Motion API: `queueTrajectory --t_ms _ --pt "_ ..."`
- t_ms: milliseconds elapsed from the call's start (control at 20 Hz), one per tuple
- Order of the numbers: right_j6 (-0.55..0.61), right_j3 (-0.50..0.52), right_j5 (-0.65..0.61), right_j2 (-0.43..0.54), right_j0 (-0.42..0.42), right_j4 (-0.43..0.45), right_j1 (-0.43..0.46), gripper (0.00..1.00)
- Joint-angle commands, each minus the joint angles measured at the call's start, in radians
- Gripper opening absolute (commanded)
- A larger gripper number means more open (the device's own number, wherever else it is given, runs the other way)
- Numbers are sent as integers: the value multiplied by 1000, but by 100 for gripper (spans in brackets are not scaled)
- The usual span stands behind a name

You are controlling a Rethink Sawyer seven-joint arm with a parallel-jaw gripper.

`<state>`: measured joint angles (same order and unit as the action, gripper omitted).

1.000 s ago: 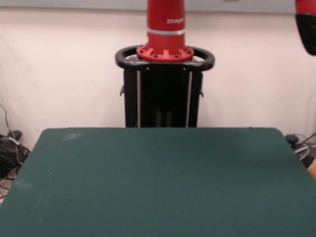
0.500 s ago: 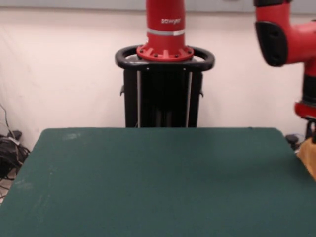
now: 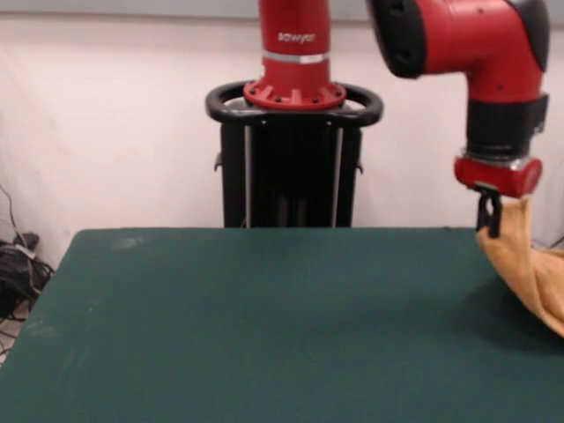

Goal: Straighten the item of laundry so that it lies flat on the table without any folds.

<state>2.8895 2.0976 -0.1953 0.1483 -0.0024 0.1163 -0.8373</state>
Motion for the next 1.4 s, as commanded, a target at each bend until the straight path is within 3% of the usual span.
queueTrajectory --t_ms 50,300,650,1000,1150,1400 --pt "-229 74 -142 93 -106 111 -128 0" --pt "-211 62 -103 98 -160 204 -80 0" --pt "-81 -111 75 -52 -81 385 228 0" --pt "-37 -248 246 -115 -54 460 442 0" --pt "-57 -270 255 -97 -87 482 475 0" --pt "-127 -246 185 -10 -202 541 436 0"
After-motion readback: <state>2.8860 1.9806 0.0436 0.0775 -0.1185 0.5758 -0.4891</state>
